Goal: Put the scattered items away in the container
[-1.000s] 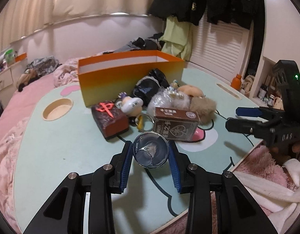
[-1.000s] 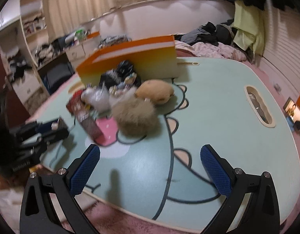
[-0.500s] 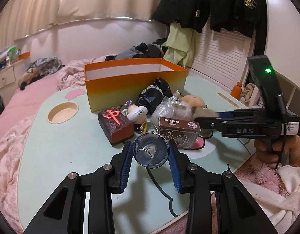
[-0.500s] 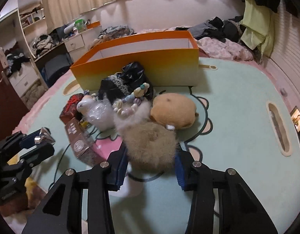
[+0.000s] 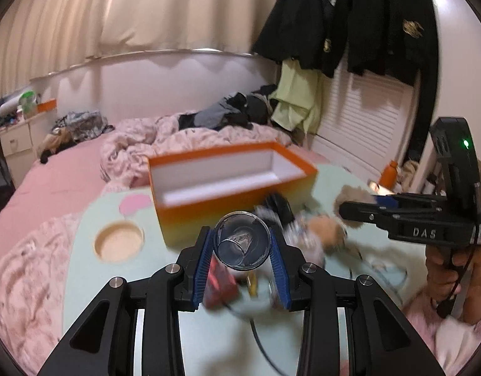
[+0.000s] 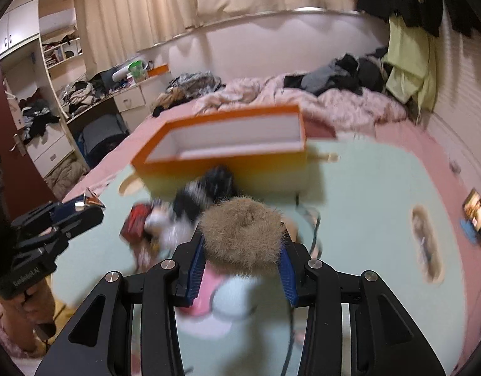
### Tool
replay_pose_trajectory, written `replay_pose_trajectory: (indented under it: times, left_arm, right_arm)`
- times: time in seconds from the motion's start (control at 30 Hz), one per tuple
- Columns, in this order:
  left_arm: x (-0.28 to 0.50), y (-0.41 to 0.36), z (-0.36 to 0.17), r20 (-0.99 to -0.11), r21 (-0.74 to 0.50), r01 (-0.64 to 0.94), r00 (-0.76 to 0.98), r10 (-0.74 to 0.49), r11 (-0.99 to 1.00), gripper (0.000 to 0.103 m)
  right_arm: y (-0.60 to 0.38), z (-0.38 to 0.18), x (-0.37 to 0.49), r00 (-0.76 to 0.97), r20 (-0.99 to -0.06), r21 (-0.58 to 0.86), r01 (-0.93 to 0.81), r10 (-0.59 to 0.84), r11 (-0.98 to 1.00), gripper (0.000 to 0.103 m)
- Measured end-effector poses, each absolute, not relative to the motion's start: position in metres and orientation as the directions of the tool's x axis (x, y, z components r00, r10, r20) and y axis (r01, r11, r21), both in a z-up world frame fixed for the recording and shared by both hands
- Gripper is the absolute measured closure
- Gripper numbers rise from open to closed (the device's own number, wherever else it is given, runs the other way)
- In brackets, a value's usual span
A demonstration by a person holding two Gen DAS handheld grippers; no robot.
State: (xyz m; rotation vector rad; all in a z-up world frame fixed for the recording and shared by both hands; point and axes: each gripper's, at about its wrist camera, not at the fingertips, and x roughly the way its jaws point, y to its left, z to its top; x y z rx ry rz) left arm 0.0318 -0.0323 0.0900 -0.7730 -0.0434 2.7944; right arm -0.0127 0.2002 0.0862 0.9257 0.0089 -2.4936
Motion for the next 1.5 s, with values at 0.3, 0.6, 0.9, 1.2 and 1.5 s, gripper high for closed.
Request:
replay_pose_trajectory:
  times: [0.3,0.6,0.9,1.2,1.5]
  left_arm:
    - [-0.056,-0.042,0.118,-0.527,-0.094,-0.164,-0.829,0.189,-0.982,0.069]
    - [-0.119,-0.049,0.083,-0.641,-0.094,-0.094,-0.756,0.132,-0.991,0.068]
    - [-0.155,-0.052,0.071,-0.720,-0.121,-0.054,-0.682,0.125,-0.991,0.068]
    - [-0.117,-0.054,0.089,-0.668,-0.156,-0.106,-0.722,0.184,-0.982,0.016]
    - [-0.002,-0.044,0.095,-0.598,-0.186,-0.193,-0.756,0.266,-0.964,0.006]
  right_arm:
    - [0.170,0.117,-0.082,-0.683,-0.622,0.065,0.442,-0.382,-0.895,0.061]
    - [0.153,0.096,-0.139,-0.595,-0.691,0.128,0.458,-0.410,-0.880,0.061]
    - [0.137,0.084,-0.168,-0.528,-0.735,0.180,0.453,-0.425,-0.873,0.060]
    - [0.159,0.091,-0.166,-0.548,-0.722,0.243,0.370,-0.422,-0.897,0.043]
    - [0.197,0.104,-0.082,-0.595,-0.656,0.266,0.394,-0.465,-0.880,0.039]
